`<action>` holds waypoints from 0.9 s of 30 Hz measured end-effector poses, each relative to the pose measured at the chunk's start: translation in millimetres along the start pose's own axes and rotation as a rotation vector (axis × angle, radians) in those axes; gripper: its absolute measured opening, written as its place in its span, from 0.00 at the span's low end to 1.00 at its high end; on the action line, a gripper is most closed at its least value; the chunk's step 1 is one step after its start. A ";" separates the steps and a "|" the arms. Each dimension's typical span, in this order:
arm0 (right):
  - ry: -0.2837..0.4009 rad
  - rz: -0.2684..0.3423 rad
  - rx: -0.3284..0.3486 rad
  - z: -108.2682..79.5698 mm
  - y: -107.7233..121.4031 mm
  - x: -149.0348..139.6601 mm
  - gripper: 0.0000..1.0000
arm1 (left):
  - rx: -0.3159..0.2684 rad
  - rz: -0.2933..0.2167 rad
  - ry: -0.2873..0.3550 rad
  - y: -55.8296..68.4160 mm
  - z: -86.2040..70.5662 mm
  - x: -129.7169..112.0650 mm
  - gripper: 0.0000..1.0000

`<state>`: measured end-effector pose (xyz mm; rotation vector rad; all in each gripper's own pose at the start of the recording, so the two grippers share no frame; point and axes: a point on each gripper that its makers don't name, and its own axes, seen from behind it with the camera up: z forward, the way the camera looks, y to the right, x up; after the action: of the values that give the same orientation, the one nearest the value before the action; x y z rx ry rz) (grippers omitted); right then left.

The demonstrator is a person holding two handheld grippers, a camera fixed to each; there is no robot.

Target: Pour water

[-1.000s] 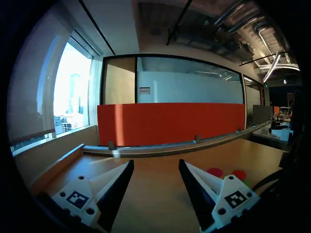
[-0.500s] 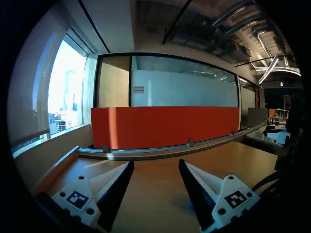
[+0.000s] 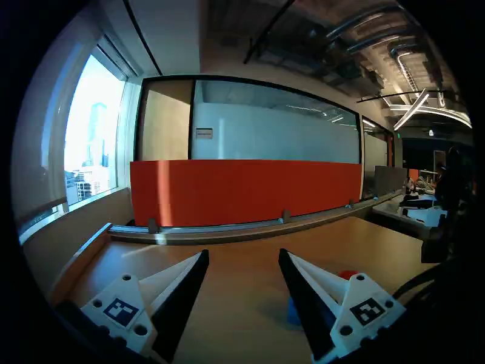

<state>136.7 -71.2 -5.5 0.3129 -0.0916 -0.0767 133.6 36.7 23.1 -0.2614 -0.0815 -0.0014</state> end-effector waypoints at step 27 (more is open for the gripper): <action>-0.069 -0.051 0.222 9.0 -54.8 -9.5 1.00 | -0.223 0.092 -0.051 34.0 5.6 -14.7 0.85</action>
<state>123.0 -125.1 -14.7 0.5342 -0.1609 -0.1286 119.0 70.8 18.5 -0.4877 -0.1197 0.0880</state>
